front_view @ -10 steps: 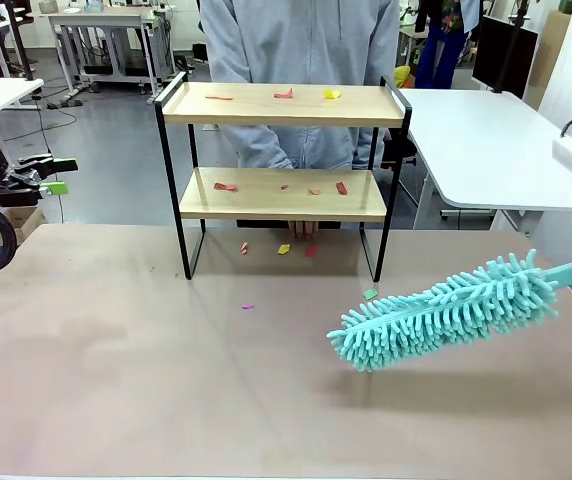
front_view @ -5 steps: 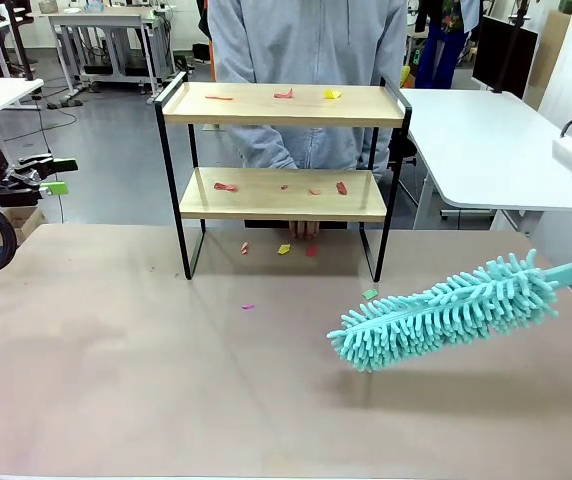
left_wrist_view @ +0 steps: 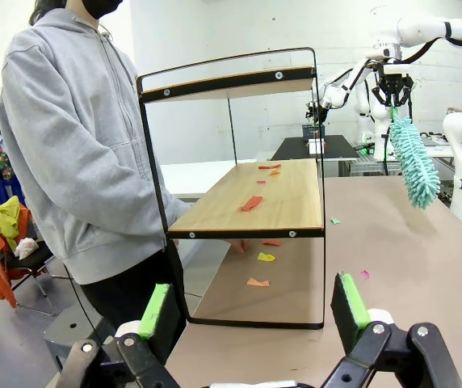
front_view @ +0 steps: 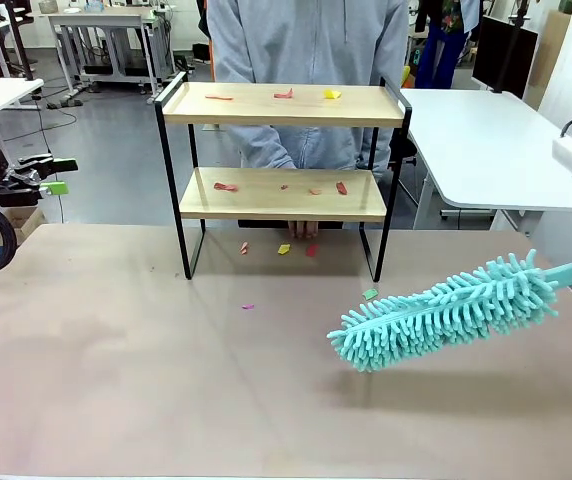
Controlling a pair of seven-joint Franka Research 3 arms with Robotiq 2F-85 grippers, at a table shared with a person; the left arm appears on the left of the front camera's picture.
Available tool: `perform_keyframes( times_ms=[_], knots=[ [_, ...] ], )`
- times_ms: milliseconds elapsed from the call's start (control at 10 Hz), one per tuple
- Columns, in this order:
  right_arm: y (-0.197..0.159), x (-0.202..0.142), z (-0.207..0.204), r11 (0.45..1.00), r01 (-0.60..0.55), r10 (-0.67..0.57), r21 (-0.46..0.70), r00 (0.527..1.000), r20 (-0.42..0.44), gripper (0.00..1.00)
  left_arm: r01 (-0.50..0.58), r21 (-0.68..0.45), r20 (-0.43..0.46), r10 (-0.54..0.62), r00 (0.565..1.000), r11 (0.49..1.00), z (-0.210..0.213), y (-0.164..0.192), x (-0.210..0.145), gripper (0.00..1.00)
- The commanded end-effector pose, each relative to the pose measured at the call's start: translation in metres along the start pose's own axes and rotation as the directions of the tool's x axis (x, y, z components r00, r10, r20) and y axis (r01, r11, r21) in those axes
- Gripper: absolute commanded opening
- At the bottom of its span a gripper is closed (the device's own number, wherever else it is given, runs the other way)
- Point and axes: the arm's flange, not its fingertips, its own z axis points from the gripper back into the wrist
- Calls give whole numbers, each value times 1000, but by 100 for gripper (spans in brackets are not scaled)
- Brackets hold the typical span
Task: Clean the shelf.
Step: Clean the specific section of the Shelf indicated by the human with the Duster.
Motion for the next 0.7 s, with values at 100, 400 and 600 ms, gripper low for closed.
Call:
perform_keyframes(
  times_ms=[100,400,600],
  knots=[
    [-11,27,2,994,108,-108,5,989,105,13,13,2,-2,-13,1000,1000,-1,-1,3,100],
    [-8,107,-7,979,196,-205,60,951,230,13,13,2,-2,-13,1000,1000,-1,-1,3,100],
    [10,157,-14,934,329,-354,139,902,246,13,13,2,-2,-13,1000,1000,-1,-1,3,100]
  ],
)
